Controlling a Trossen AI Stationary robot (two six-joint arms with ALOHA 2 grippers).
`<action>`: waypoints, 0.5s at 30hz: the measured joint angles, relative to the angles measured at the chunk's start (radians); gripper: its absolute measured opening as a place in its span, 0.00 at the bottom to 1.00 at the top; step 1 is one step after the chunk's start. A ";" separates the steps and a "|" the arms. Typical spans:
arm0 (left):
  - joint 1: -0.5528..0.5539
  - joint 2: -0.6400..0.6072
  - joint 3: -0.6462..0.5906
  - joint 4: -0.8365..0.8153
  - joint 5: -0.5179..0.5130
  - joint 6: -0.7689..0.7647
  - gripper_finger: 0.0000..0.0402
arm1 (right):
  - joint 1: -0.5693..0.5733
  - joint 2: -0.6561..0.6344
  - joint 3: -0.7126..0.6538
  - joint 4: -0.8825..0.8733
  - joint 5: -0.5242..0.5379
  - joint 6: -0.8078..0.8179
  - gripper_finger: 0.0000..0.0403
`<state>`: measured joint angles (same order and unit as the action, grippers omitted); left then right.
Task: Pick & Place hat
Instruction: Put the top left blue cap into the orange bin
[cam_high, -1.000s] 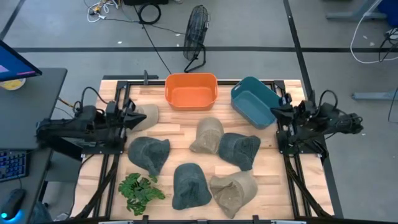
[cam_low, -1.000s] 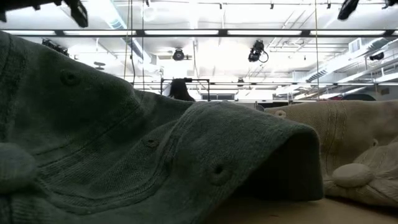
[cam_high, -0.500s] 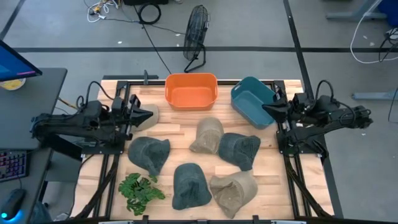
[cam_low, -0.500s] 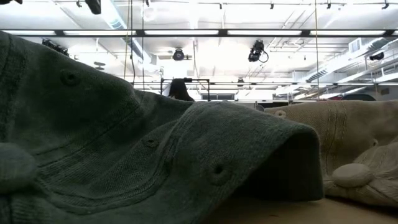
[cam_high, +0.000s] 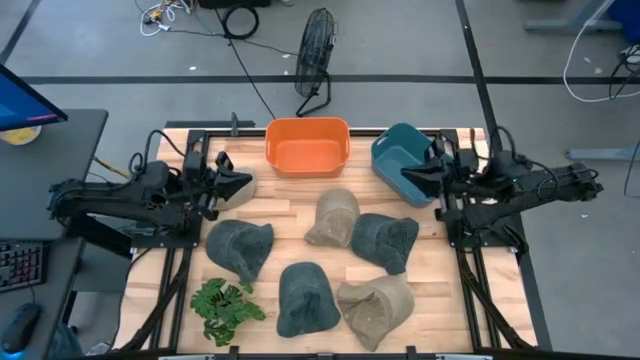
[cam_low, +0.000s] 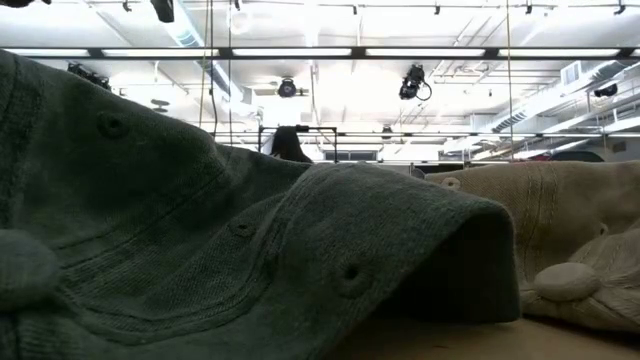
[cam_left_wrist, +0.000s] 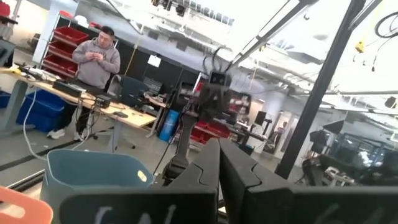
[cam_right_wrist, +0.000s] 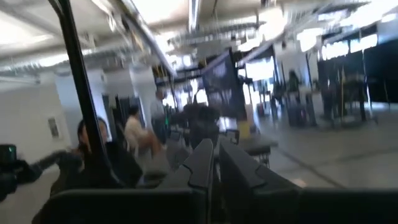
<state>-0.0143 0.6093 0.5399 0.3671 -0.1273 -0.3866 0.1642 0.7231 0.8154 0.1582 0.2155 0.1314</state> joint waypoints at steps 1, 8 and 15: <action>0.000 0.009 0.005 -0.003 0.000 0.000 0.01 | 0.000 0.024 0.037 -0.049 0.000 -0.001 0.08; 0.000 0.081 0.137 -0.027 0.002 0.121 0.05 | -0.010 0.162 0.262 -0.383 0.012 -0.011 0.12; 0.000 0.152 0.300 -0.264 0.001 0.176 0.25 | -0.019 0.233 0.309 -0.477 0.011 -0.001 0.26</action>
<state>-0.0143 0.7608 0.8395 0.1027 -0.1264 -0.2108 0.1452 0.9561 1.1244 -0.3184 0.2269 0.1305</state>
